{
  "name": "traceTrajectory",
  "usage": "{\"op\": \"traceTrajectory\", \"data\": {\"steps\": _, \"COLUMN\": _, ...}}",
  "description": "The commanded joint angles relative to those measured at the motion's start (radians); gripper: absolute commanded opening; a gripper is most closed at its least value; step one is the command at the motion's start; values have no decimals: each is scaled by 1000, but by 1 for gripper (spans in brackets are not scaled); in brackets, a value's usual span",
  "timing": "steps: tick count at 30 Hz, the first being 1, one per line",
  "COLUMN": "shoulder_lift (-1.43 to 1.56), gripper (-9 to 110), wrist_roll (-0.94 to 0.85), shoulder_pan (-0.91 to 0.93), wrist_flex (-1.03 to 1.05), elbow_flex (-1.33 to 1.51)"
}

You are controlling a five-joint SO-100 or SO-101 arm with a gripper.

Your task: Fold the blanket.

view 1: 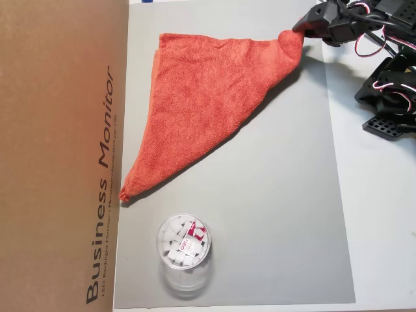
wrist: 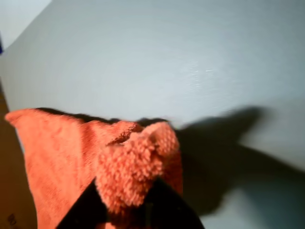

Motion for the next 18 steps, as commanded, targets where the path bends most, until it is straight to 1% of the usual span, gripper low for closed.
{"op": "traceTrajectory", "data": {"steps": 1, "shoulder_lift": 26, "gripper": 0, "wrist_roll": -11, "shoulder_pan": -32, "wrist_flex": -14, "elbow_flex": -74}}
{"op": "traceTrajectory", "data": {"steps": 18, "shoulder_lift": 21, "gripper": 0, "wrist_roll": -11, "shoulder_pan": -176, "wrist_flex": -14, "elbow_flex": -275}}
